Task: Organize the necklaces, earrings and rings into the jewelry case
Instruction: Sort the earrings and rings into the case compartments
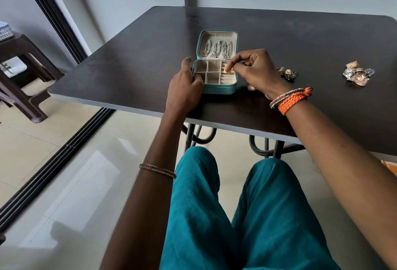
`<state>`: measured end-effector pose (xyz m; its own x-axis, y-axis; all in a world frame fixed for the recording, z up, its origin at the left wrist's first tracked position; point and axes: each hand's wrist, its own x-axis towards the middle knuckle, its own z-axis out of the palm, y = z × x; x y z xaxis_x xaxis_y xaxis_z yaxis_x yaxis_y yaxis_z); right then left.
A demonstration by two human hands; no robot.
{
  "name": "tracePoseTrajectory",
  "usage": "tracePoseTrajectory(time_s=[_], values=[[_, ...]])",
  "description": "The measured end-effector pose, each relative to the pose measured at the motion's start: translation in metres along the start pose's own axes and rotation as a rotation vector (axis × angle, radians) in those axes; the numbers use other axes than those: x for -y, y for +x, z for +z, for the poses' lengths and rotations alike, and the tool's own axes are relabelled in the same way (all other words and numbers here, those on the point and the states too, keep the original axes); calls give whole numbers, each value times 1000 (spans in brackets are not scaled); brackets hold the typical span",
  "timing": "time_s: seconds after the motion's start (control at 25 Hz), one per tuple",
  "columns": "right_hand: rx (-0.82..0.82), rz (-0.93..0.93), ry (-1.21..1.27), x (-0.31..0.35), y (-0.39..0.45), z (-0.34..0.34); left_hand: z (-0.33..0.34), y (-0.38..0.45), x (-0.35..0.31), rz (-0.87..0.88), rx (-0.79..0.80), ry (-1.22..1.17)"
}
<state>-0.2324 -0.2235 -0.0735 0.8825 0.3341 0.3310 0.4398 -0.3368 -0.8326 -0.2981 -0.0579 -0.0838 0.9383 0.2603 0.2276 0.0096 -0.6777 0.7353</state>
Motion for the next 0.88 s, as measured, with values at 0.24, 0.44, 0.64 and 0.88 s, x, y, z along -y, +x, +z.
tracePoseTrajectory(time_s=[0.24,0.44,0.64,0.88], values=[[-70,-110,-97,2,-1,-1,1,1,1,0,5,-2],[-97,-154,-198,2,-1,0,0,1,1,2,10,4],[-93,-164,-259,1,-2,-1,0,0,1,9,8,-3],[-72,-126,-300,1,-3,-2,0,0,1,20,-2,-2]])
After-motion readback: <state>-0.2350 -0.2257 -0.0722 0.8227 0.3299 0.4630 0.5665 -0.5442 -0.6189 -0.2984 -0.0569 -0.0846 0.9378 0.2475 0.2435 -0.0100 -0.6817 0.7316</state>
